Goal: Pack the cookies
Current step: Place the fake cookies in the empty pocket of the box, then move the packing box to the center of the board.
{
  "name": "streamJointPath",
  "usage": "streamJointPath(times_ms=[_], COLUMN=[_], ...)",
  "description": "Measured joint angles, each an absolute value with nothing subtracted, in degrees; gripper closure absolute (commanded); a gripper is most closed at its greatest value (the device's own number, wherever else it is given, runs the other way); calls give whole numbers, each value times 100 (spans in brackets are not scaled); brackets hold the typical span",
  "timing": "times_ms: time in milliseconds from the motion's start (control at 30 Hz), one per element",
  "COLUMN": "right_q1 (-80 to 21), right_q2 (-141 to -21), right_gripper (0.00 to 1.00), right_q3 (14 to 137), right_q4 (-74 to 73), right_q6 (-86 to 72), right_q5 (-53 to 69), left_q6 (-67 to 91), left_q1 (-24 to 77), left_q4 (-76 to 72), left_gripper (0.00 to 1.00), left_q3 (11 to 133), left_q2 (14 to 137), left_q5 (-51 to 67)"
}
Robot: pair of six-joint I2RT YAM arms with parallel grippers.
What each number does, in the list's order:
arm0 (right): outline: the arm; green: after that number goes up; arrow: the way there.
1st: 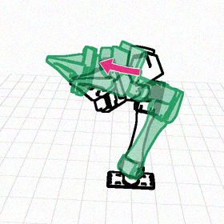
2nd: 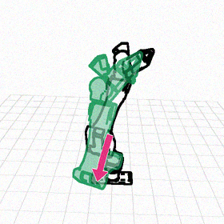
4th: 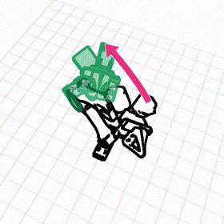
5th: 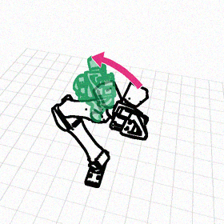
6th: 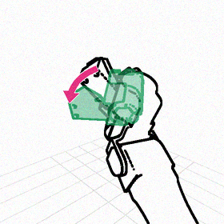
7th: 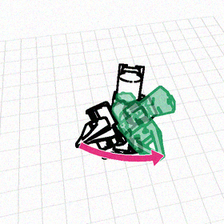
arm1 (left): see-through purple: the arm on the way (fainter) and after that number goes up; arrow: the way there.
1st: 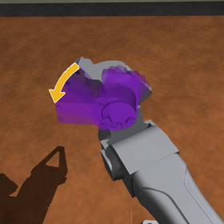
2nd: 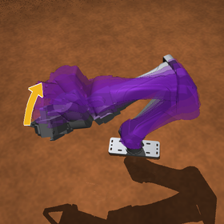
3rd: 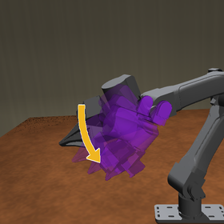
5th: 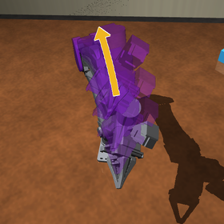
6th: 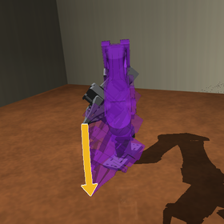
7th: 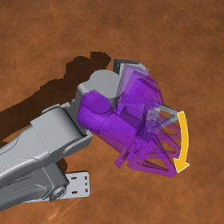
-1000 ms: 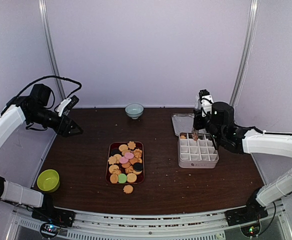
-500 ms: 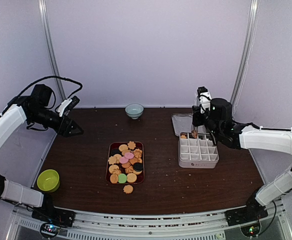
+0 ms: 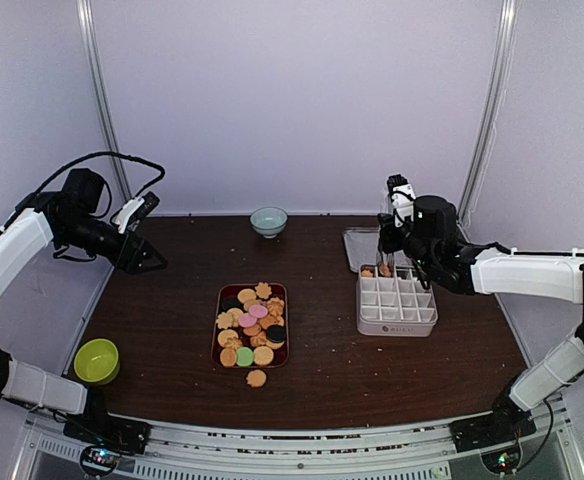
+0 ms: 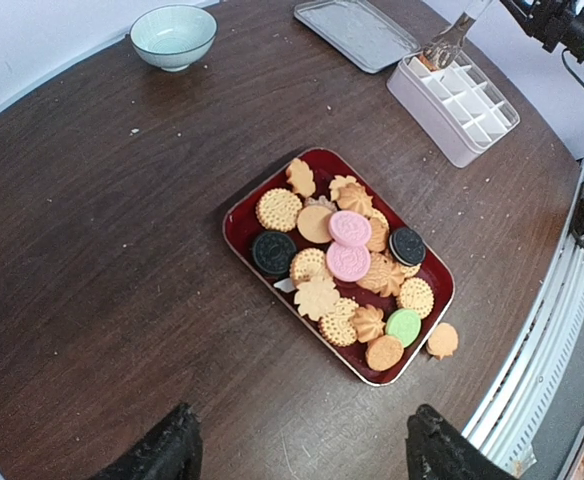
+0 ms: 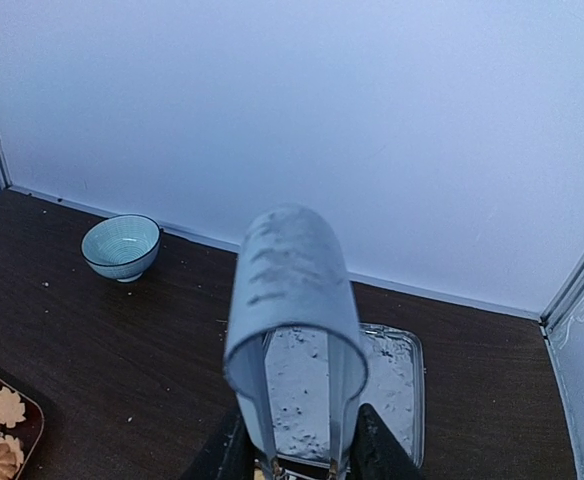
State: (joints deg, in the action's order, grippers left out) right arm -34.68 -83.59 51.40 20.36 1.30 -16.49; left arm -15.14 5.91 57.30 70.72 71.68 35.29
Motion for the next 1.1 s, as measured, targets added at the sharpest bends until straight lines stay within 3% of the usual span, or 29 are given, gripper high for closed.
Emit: streamJointPath(times_ms=[233,600,1100], right_q1=[-3468,-3577,-4807], right_q2=[-8305,-7599,-7531], right_gripper=[69,79,84], right_q3=[5140,4958,4259], right_q4=[1999,2010,1946], right_q6=[130,-19,-228], right_q5=[-1629,-1459,-1898], left_q6=[-1511,-1511,-1511], left_q1=[591,591,591], left_q4=[5730,5730,5732], left_gripper=[27,27,27], left_q3=[7072,7096,7096], left_q2=[7168,7168,7168], left_q5=[3568,3605,3623])
